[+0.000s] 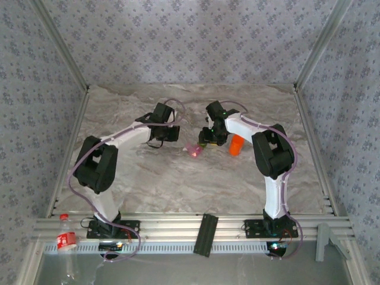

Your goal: Sort the pills into containers

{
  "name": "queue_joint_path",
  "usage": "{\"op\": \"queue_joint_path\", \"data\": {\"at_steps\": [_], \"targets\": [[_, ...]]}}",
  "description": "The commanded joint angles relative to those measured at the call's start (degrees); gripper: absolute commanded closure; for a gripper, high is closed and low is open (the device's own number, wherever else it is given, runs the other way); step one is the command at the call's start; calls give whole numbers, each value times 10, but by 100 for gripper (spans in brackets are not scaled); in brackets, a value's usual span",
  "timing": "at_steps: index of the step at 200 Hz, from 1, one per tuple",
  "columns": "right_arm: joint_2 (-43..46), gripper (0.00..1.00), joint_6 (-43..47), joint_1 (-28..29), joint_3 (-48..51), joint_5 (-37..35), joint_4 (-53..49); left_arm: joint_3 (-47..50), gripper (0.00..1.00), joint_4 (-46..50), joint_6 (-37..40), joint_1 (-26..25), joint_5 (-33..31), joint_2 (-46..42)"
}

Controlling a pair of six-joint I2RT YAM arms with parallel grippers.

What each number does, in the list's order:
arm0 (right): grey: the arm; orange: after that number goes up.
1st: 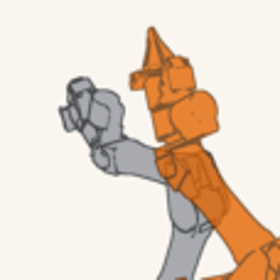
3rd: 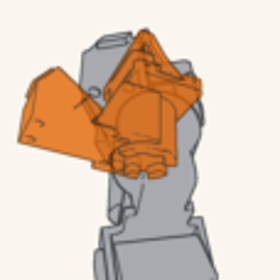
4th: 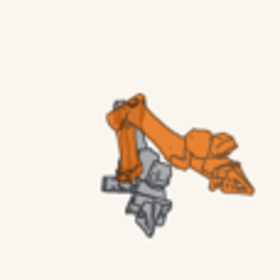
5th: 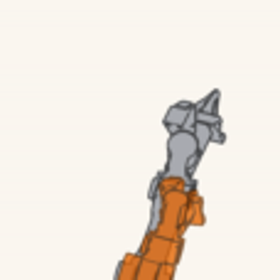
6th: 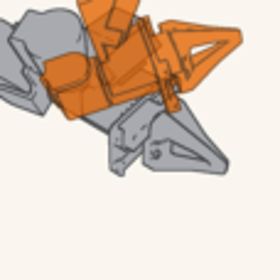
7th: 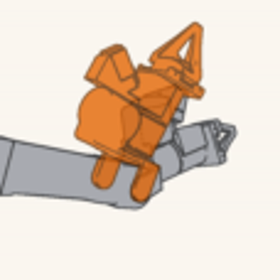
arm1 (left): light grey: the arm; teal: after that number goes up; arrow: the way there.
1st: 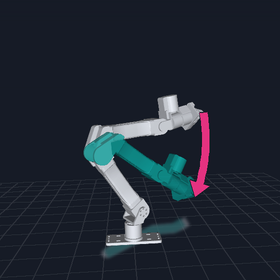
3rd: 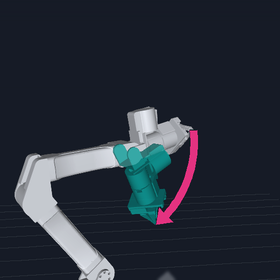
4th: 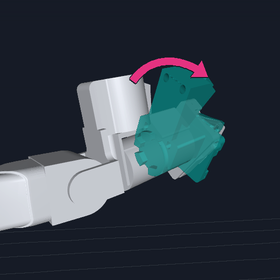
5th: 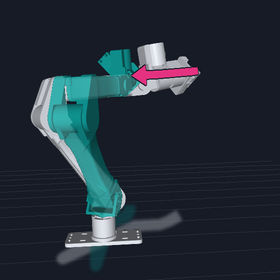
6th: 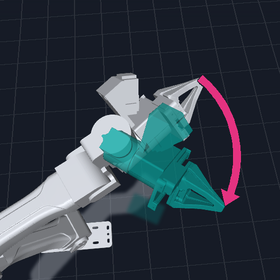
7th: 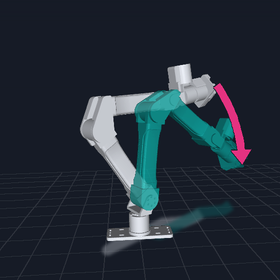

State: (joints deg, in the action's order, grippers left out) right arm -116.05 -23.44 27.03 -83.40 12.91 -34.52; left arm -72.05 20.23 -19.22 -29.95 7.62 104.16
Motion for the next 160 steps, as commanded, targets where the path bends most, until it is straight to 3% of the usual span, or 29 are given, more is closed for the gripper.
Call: {"op": "queue_joint_path", "data": {"at_steps": [1,90,160], "targets": [[-15,49,4,4,-3,-5,-16,-25,100,30,-7,0,20,27],[-15,50,3,4,-2,-8,-19,-51,100,29,-10,-36,36,69],[-16,50,2,5,-1,-10,-18,-49,100,28,-15,-58,36,47]]}}
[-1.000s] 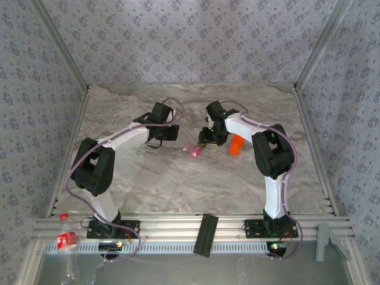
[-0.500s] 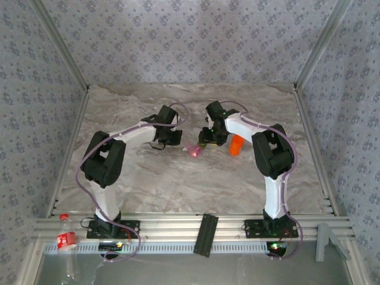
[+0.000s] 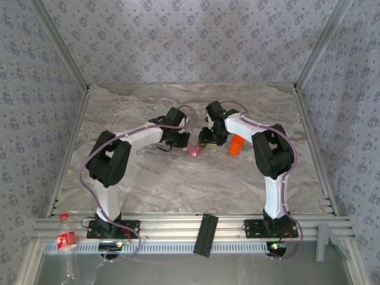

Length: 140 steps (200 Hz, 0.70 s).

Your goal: Sort the pills into containers

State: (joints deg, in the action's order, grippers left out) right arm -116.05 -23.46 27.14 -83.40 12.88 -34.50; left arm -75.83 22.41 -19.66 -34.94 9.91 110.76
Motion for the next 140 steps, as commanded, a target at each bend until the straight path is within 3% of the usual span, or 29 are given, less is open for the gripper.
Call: {"op": "queue_joint_path", "data": {"at_steps": [1,140], "targets": [[-16,50,2,3,-1,-11,-18,-11,100,6,-11,-9,13,-19],[-22,50,0,4,-1,-11,-15,-7,100,-4,-26,-41,23,-47]]}}
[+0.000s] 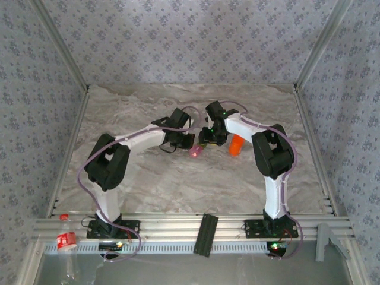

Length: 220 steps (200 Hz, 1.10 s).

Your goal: Sort the pills into containers

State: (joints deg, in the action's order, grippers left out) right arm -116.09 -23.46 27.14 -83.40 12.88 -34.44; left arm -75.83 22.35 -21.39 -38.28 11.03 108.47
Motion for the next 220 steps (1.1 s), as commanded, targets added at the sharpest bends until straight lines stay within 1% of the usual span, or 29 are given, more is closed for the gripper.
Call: {"op": "queue_joint_path", "data": {"at_steps": [1,105,220], "targets": [[-21,50,-1,4,-1,-10,-16,-7,100,-3,-8,-8,12,-24],[-22,51,-1,4,-2,-10,-18,5,100,-19,-22,-31,20,-7],[-23,51,-2,5,-2,-11,-20,33,100,-41,-32,-36,25,28]]}}
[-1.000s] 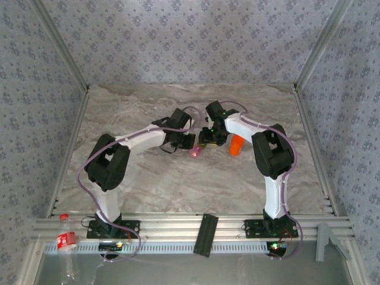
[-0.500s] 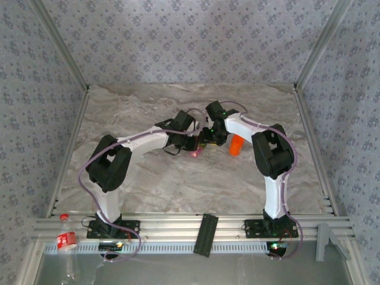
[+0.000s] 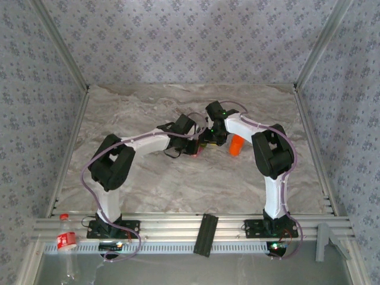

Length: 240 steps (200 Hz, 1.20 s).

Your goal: Sort the pills into containers

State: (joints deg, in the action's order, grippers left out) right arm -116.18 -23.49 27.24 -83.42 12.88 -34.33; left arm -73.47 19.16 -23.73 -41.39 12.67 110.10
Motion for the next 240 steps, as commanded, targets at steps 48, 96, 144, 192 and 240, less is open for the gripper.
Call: {"op": "queue_joint_path", "data": {"at_steps": [48,96,144,192,240], "targets": [[-24,51,-1,4,-3,-11,-21,9,100,-8,-6,-6,-3,20],[-26,51,-2,4,-4,-11,-21,0,100,18,18,-18,-42,30],[-26,51,-1,4,-5,-12,-23,-7,100,43,49,-39,-97,44],[-26,51,-1,4,-5,-13,-26,0,100,44,79,-62,-153,50],[-26,51,-2,4,-9,-12,-30,19,100,14,75,-60,-149,23]]}}
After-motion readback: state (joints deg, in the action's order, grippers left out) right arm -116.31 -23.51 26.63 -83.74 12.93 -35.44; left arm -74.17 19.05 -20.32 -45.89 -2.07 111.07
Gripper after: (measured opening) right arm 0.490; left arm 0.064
